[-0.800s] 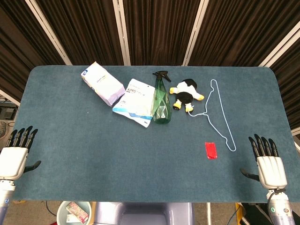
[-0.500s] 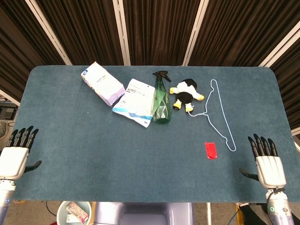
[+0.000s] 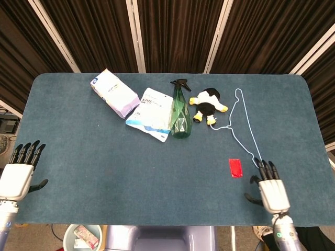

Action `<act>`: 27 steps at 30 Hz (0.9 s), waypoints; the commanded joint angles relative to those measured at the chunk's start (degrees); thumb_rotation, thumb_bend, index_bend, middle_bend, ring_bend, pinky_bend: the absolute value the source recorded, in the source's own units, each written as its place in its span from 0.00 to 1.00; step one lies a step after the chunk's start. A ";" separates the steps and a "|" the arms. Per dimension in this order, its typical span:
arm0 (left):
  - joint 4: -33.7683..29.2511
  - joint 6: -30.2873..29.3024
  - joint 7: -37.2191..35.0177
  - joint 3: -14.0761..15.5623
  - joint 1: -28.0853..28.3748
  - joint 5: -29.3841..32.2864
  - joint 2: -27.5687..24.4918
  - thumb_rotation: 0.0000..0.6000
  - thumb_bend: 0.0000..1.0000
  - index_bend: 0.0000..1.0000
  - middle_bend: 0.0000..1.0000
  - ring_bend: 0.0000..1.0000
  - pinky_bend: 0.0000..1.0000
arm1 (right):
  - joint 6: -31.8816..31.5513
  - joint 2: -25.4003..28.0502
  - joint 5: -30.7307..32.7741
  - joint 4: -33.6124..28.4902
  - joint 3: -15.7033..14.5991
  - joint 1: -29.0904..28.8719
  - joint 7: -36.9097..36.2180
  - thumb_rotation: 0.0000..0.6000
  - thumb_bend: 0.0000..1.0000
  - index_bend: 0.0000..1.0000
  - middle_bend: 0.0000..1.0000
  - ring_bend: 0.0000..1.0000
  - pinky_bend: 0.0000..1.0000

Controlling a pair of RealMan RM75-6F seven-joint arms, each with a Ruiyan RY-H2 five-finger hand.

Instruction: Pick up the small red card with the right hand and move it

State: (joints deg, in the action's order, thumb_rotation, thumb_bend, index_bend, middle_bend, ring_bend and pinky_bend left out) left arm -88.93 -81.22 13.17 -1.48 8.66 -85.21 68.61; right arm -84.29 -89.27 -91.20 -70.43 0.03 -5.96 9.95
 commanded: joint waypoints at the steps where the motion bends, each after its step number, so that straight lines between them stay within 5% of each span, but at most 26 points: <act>1: 0.10 0.07 -0.32 -0.11 0.09 0.09 -0.11 1.00 0.14 0.00 0.00 0.00 0.00 | 0.69 -3.95 -1.44 4.27 -0.85 -0.86 -0.41 1.00 0.19 0.56 0.00 0.00 0.00; 11: 0.59 1.37 -0.23 -0.15 0.46 1.12 -0.03 1.00 0.14 0.00 0.00 0.00 0.00 | 2.56 -8.10 -1.31 11.87 0.31 -3.28 -1.67 1.00 0.22 0.55 0.01 0.00 0.00; 27: 0.72 2.96 2.87 -0.46 1.11 3.02 1.35 1.00 0.14 0.00 0.00 0.00 0.00 | 5.54 -7.85 0.09 15.83 1.26 -5.53 -3.56 1.00 0.27 0.54 0.01 0.00 0.00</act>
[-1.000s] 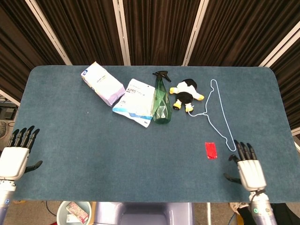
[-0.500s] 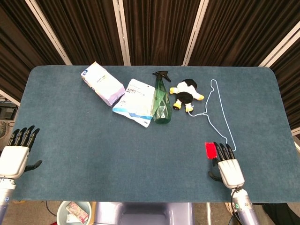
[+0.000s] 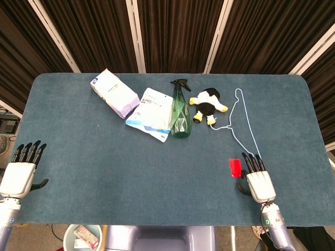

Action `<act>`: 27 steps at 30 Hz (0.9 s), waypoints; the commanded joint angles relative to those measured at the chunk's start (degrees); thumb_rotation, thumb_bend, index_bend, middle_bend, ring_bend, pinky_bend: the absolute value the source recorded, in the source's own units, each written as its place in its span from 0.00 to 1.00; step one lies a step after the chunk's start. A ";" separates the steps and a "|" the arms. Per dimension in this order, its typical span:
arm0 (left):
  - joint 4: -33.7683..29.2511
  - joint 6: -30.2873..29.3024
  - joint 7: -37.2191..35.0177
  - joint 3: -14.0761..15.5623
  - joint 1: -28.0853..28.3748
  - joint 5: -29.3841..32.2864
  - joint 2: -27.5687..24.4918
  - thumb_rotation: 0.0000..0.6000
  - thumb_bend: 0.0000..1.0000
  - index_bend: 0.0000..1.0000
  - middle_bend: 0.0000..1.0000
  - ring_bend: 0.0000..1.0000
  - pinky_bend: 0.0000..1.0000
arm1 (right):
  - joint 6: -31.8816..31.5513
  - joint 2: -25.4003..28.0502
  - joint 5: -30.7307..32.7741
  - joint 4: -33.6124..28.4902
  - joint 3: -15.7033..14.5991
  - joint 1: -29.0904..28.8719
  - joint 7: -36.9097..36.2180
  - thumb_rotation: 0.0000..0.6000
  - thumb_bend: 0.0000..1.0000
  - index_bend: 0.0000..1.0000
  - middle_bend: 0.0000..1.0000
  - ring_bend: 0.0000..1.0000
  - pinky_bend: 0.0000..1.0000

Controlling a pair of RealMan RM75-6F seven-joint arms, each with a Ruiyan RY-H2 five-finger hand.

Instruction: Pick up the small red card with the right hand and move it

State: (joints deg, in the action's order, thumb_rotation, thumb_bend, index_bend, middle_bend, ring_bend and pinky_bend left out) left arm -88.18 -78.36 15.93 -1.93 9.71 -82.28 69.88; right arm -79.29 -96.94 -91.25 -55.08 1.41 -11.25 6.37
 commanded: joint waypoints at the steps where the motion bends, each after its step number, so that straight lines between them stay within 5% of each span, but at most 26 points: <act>1: -0.11 0.17 0.08 0.00 0.10 0.10 0.12 1.00 0.14 0.00 0.00 0.00 0.00 | 1.11 -0.37 0.32 0.92 -0.21 -0.40 -0.05 1.00 0.27 0.54 0.01 0.00 0.00; 27: 1.14 1.83 1.96 -1.03 1.00 3.26 1.44 1.00 0.14 0.00 0.00 0.00 0.00 | 5.68 -3.33 2.09 6.69 0.65 -4.05 -1.32 1.00 0.27 0.50 0.00 0.00 0.00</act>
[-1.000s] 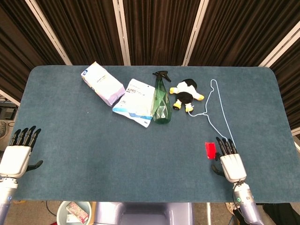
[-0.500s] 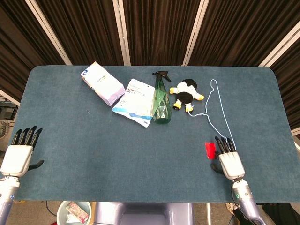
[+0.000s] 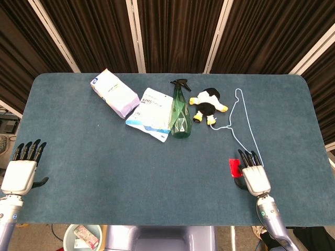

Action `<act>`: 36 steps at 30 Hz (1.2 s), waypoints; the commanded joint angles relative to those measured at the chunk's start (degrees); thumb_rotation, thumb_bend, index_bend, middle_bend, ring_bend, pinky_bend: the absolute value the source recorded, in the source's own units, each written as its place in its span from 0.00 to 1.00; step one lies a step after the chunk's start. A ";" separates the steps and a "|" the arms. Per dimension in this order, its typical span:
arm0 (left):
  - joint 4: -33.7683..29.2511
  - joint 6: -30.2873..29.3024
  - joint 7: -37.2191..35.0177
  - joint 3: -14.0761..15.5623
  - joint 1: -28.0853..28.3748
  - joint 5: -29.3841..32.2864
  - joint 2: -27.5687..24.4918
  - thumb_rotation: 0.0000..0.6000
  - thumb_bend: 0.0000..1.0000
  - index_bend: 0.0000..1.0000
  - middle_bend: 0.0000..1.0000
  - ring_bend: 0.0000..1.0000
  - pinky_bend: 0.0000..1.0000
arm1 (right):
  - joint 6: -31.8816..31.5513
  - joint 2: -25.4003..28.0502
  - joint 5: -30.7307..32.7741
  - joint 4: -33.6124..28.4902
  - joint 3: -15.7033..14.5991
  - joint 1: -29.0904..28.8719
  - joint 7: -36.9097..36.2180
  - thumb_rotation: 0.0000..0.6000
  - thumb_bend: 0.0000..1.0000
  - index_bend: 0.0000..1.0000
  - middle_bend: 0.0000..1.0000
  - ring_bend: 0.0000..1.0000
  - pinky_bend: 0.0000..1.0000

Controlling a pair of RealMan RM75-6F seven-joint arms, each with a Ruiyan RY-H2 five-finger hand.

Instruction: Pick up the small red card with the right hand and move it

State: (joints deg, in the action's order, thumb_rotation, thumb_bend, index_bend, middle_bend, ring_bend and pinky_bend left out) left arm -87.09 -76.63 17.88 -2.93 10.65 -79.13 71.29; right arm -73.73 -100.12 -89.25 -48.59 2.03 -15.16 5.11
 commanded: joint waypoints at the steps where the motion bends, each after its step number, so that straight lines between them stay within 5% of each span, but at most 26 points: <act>1: 0.11 0.14 0.03 -0.05 0.09 0.17 0.05 1.00 0.14 0.00 0.00 0.00 0.00 | 0.16 -0.22 0.13 0.27 0.03 -0.19 -0.09 1.00 0.27 0.50 0.00 0.00 0.00; 17: 0.25 0.01 -0.07 -0.20 0.25 0.57 0.06 1.00 0.14 0.00 0.00 0.00 0.00 | 0.64 -1.24 0.50 1.85 0.00 -1.20 -0.85 1.00 0.29 0.52 0.01 0.00 0.00; 36: 0.65 0.59 0.40 -0.31 0.81 1.10 0.47 1.00 0.14 0.00 0.00 0.00 0.00 | 1.01 -2.97 1.09 4.14 -0.10 -1.74 -0.40 1.00 0.45 0.63 0.06 0.00 0.00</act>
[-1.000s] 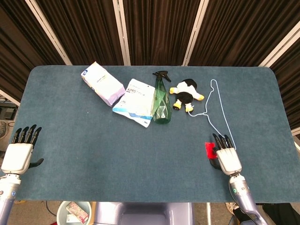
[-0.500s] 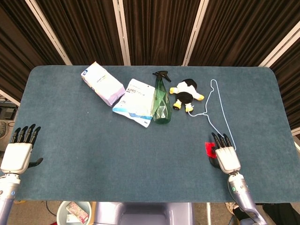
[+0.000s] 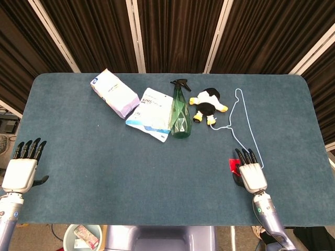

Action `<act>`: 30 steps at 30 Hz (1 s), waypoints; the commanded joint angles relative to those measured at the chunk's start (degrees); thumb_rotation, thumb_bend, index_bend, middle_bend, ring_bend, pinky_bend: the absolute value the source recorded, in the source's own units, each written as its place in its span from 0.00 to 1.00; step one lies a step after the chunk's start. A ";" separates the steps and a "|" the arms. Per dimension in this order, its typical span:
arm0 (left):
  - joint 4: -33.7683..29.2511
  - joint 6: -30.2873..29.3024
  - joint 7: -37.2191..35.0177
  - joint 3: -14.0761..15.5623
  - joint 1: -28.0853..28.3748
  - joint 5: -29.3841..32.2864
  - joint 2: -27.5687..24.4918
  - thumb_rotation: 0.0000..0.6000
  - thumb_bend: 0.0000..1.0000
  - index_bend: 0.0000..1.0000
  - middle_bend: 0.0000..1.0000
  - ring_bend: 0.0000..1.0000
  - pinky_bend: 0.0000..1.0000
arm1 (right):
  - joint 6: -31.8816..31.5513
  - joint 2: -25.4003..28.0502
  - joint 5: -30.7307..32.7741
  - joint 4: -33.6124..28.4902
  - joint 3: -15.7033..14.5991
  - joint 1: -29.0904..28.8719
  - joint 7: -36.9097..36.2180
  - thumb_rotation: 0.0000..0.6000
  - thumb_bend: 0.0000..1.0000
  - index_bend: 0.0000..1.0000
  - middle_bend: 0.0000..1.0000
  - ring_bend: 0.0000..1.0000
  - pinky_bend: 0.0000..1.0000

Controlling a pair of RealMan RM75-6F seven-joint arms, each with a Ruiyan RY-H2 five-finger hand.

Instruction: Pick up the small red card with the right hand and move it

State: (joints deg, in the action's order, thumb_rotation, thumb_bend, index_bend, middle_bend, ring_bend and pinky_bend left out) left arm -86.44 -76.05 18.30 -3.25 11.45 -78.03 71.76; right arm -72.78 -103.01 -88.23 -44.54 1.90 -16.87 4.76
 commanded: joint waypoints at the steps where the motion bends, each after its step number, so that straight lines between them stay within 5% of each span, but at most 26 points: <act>1: -0.01 0.01 -0.09 0.02 0.00 0.01 0.01 1.00 0.14 0.00 0.00 0.00 0.00 | 0.14 -0.12 0.13 0.13 0.04 -0.06 -0.13 1.00 0.46 0.63 0.06 0.00 0.00; 20: -0.16 -0.72 0.01 0.16 -0.14 -0.19 0.06 1.00 0.14 0.00 0.00 0.00 0.00 | 0.48 1.57 0.38 -0.05 1.15 -2.14 -0.60 1.00 0.60 0.67 0.08 0.00 0.00; 30: -0.38 -1.20 0.44 0.28 -0.31 -0.30 0.16 1.00 0.14 0.00 0.00 0.00 0.00 | -1.09 5.30 0.50 1.07 5.59 -7.10 -0.05 1.00 0.60 0.67 0.08 0.00 0.00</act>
State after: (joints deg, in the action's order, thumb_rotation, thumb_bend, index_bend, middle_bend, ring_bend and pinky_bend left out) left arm -86.81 -77.23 18.73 -2.97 11.16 -78.32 71.91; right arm -73.40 -98.43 -87.72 -43.66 6.75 -23.22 4.45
